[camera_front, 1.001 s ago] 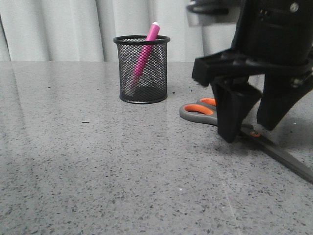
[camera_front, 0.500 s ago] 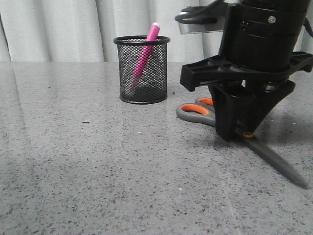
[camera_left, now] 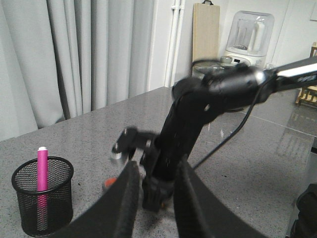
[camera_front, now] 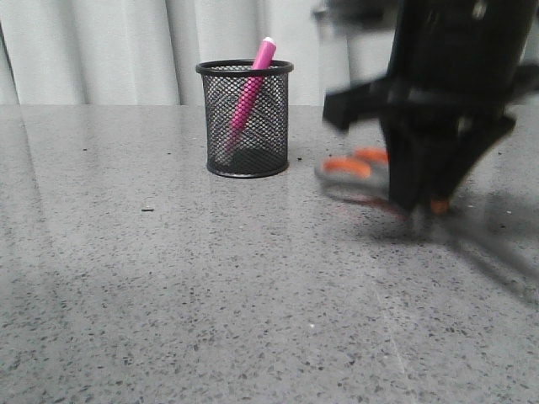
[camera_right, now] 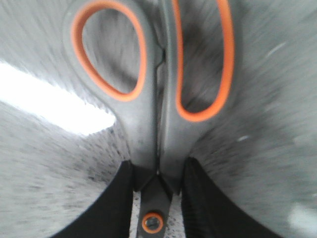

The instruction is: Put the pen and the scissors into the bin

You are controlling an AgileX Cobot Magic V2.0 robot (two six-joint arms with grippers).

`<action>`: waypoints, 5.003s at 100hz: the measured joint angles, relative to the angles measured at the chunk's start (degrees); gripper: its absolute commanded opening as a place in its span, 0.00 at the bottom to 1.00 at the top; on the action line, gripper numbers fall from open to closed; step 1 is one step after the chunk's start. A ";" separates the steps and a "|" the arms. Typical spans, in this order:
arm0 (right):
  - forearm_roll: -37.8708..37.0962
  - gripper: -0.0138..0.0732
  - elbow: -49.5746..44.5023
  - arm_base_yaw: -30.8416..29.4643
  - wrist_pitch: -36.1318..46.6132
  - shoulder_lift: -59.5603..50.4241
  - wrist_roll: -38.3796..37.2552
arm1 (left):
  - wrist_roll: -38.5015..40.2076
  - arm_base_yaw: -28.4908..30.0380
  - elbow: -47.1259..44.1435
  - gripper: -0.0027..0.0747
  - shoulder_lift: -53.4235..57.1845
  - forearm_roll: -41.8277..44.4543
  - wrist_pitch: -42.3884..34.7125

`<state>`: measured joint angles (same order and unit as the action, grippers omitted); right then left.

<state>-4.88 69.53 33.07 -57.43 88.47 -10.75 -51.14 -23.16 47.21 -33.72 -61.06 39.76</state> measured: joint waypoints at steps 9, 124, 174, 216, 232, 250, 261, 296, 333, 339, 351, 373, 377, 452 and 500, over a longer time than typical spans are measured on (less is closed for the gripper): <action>-0.21 0.09 5.07 -0.10 0.33 -4.25 -0.22 | 0.00 0.00 0.00 0.23 0.00 0.10 0.00; -10.85 0.08 1.78 -2.51 79.76 16.28 -0.46 | 0.04 -0.02 0.00 0.23 0.00 2.16 1.15; -10.64 0.08 1.89 -2.41 75.37 17.05 -0.56 | 0.04 -0.12 0.00 0.23 0.00 3.19 1.39; -6.47 0.08 -0.12 -2.41 78.41 15.68 -0.56 | 0.04 -0.12 0.00 0.23 0.00 3.31 1.39; -5.73 0.08 -2.83 -2.41 81.32 15.68 -0.56 | 0.04 -0.12 0.00 0.23 0.00 3.31 2.23; -5.67 0.08 -4.73 -2.41 83.05 14.48 -0.56 | 0.04 -0.12 0.00 0.23 0.00 3.45 2.69; -5.51 0.08 -5.79 -2.41 83.46 13.72 -0.56 | 0.04 -0.12 0.00 0.23 0.00 3.45 2.77; -5.32 0.19 -8.01 -2.51 86.22 13.15 -0.56 | 0.04 -0.60 0.00 0.23 0.00 3.71 3.03; -3.94 0.55 -8.14 -2.51 86.45 12.72 -0.56 | 0.13 -0.84 -0.04 0.23 0.00 8.28 3.13; -3.69 0.54 -8.14 -2.51 86.45 11.89 -0.56 | 0.26 -0.84 -0.25 0.23 0.00 9.54 3.13; -3.53 0.54 -8.14 -2.51 86.45 9.35 -0.56 | 1.17 -0.84 -1.63 0.23 0.00 10.19 2.51; -3.99 0.31 -8.23 -2.51 81.96 -0.39 -0.56 | 2.03 -0.84 -5.09 0.23 0.75 11.67 -1.77; -5.61 0.17 -8.23 -2.51 79.04 -2.66 -0.56 | 2.99 -0.84 -5.55 0.23 1.65 13.03 -3.43; -16.89 0.08 -39.60 -2.51 34.97 -72.35 -0.56 | 27.32 -0.84 -16.01 0.01 20.46 34.40 -10.76; -15.12 0.08 -40.33 -2.51 25.77 -75.77 -0.56 | 27.54 -0.84 -16.29 0.01 20.56 34.13 -10.76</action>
<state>-20.00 29.20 30.56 -31.65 12.71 -11.31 -23.61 -24.00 30.92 -13.16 -26.94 28.99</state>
